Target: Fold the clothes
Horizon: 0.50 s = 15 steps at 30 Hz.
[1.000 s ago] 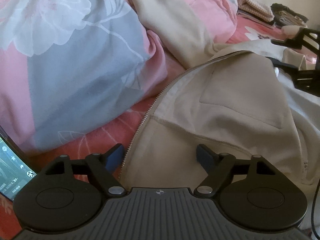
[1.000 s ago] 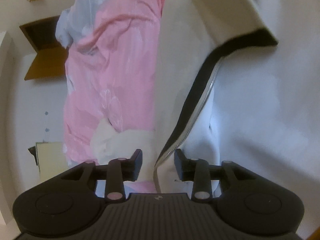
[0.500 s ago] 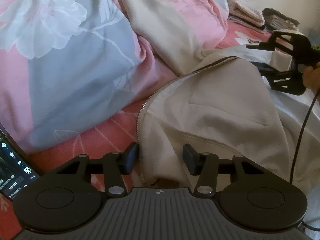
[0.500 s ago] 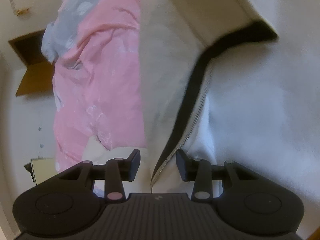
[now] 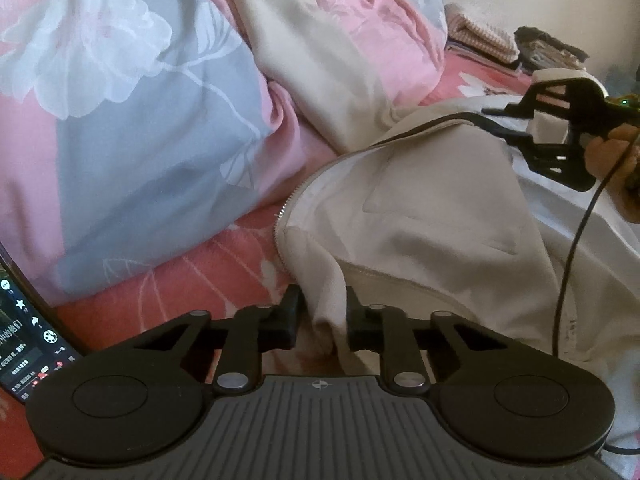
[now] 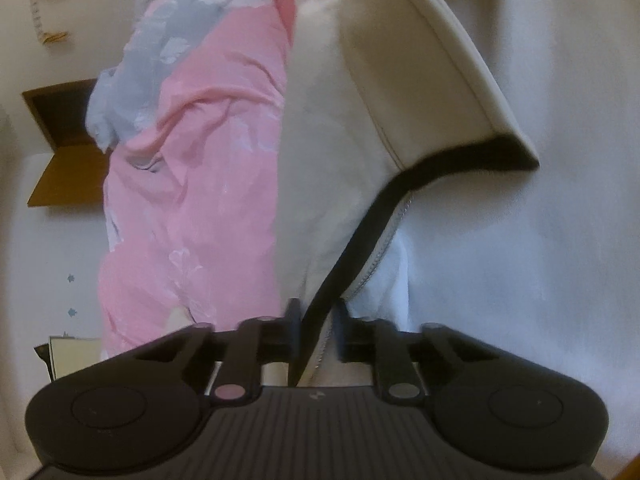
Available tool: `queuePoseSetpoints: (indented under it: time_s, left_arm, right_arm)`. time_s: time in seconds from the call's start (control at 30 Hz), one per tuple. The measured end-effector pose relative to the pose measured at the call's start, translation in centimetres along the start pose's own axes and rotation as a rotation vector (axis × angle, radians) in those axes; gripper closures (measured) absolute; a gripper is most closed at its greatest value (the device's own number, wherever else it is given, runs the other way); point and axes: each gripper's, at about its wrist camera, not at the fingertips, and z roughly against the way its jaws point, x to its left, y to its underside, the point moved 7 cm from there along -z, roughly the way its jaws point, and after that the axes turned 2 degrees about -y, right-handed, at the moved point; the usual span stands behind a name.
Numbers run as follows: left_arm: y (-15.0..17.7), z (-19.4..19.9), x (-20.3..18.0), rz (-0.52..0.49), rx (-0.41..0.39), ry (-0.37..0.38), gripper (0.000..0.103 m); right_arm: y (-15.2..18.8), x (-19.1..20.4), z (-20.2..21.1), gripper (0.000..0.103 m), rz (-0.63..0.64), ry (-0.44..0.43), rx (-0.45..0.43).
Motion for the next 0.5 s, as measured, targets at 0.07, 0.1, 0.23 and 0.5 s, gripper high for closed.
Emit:
queuePoseSetpoints:
  time_s: [0.07,0.1,0.23,0.5]
  left_arm:
    - [-0.2,0.5,-0.3,-0.01,-0.021,0.002,0.09]
    - [-0.2,0.7,-0.5,-0.014,-0.028,0.006,0.092]
    - [-0.6,1.6,-1.2,-0.031,-0.059,0.02,0.094]
    - [-1.1,3.1,-2.3,-0.027,-0.102,0.052,0.094]
  right_arm:
    - [-0.2,0.7,0.6,0.101,0.024,-0.018,-0.016]
    - [-0.4,1.1,0.9,0.102,0.036,-0.027,-0.024]
    - [-0.8,2.9,2.2,0.103,0.088,-0.056,-0.052]
    - [1.0,3.3,3.5,0.102,0.061,-0.04,0.053]
